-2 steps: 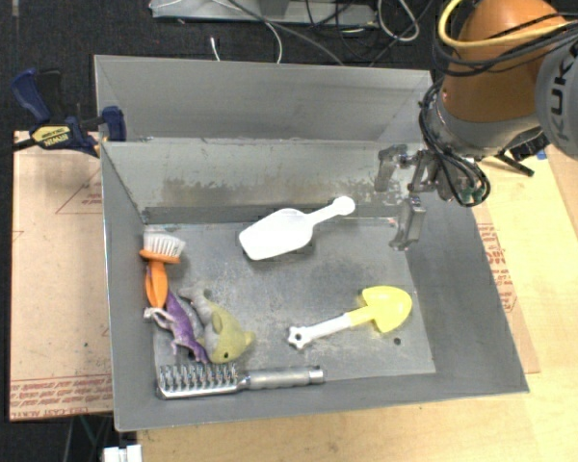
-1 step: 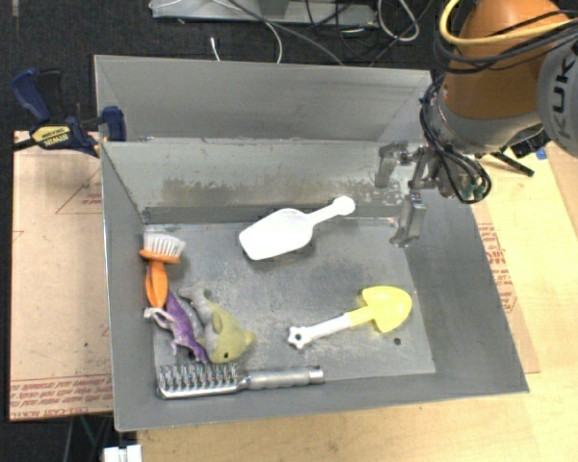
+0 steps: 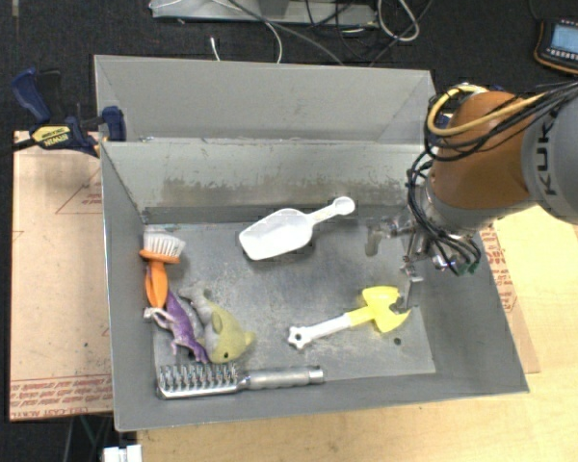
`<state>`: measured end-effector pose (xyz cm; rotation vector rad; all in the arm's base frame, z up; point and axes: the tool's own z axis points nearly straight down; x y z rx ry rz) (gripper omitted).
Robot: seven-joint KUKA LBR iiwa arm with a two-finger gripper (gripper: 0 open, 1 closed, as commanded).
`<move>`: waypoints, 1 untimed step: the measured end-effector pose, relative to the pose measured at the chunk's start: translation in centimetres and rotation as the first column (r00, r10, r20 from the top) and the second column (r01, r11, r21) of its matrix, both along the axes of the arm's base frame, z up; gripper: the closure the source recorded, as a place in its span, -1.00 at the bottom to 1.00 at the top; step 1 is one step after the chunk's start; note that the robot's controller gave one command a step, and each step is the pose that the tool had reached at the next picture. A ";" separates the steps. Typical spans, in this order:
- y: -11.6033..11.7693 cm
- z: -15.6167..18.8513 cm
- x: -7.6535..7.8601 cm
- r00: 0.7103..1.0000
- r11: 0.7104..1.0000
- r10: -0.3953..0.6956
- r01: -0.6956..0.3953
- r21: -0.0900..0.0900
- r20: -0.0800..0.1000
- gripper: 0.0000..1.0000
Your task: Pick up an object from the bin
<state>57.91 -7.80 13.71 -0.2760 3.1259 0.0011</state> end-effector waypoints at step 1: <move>0.0 0.4 -1.8 0.982 0.982 0.189 -0.189 -0.003 0.008 -1.00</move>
Offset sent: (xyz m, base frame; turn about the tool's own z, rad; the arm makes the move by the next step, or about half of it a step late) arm -0.0292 0.0109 -0.0300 -0.2030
